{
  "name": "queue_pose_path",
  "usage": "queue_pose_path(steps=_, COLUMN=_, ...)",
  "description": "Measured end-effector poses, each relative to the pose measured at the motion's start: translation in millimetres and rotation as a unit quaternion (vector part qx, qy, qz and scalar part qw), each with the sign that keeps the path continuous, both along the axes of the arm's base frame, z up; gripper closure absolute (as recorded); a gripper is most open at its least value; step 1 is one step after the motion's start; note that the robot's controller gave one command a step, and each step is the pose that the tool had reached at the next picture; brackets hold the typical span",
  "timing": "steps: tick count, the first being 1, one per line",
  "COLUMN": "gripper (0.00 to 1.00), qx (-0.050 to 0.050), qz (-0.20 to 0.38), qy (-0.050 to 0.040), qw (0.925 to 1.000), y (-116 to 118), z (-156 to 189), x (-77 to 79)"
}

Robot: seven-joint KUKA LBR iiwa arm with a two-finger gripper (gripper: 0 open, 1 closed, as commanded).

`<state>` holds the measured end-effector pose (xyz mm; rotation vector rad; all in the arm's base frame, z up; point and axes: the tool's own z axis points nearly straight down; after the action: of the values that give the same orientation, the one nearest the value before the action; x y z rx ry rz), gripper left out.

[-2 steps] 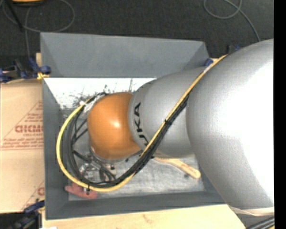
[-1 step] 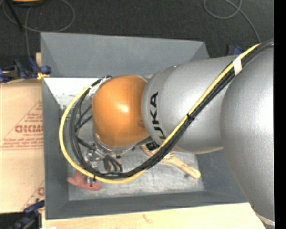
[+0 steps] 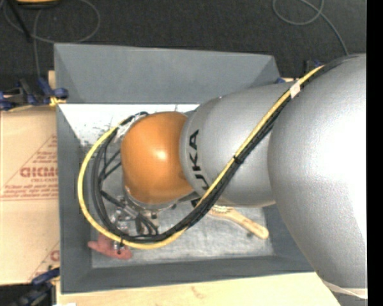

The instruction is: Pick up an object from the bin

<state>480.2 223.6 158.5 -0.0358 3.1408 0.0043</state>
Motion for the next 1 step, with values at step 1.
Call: queue_pose_path(steps=1, gripper=1.00, qx=0.000, qz=-0.001, qy=0.0000, qw=1.0000, y=-0.1, z=0.0, x=0.1)
